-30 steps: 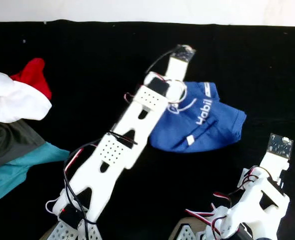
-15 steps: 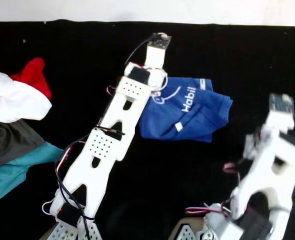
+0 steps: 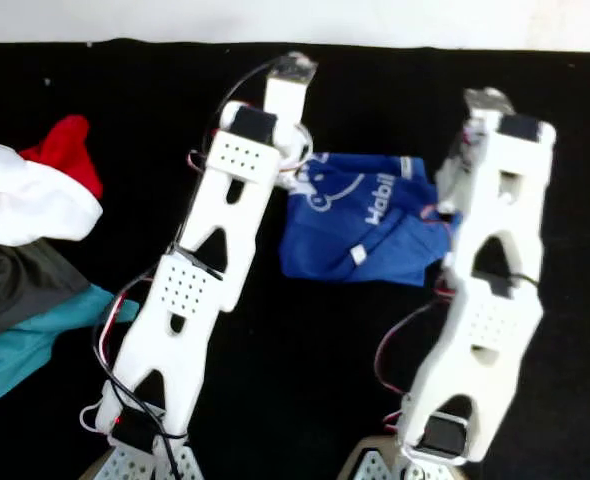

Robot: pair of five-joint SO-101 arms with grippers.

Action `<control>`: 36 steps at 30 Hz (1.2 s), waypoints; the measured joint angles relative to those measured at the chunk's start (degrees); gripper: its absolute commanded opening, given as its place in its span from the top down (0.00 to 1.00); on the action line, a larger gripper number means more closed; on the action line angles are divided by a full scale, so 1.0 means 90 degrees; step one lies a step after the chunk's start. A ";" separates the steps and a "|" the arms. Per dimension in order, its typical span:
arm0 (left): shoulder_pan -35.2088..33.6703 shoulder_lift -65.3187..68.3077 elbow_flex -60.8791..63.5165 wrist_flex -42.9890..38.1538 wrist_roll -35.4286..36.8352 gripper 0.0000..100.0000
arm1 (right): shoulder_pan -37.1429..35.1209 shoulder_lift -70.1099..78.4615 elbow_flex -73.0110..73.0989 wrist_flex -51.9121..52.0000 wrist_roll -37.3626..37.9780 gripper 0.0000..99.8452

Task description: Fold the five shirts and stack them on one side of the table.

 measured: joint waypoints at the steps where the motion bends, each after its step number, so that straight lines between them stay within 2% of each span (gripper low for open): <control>1: -0.0039 0.0000 0.0000 0.0147 0.0000 0.99 | -0.0147 0.0225 -0.0527 0.0127 0.0000 0.83; 5: -0.0313 0.0000 0.0000 0.0635 0.0000 0.99 | -0.0752 0.0606 -0.1563 0.0342 0.0000 0.85; 9: -0.0723 0.0000 0.0000 0.0830 0.0205 0.99 | -0.1387 0.0684 -0.1563 0.0352 0.0000 1.00; 13: -0.1231 -0.0264 0.0049 0.0869 0.0459 0.99 | -0.1768 0.0684 -0.1563 0.0352 0.0098 0.99; 20: -0.1709 -0.1387 0.1035 0.0869 0.0586 0.99 | -0.1846 0.0674 -0.1485 0.0352 0.0186 0.99; 26: -0.1788 -0.2071 0.2100 0.0869 0.0654 0.99 | -0.1866 0.0684 -0.0479 0.0352 0.0615 0.99; 36: -0.1788 -0.2159 0.2237 0.0869 0.0674 0.99 | -0.1573 0.0674 0.0225 0.0352 0.1270 0.99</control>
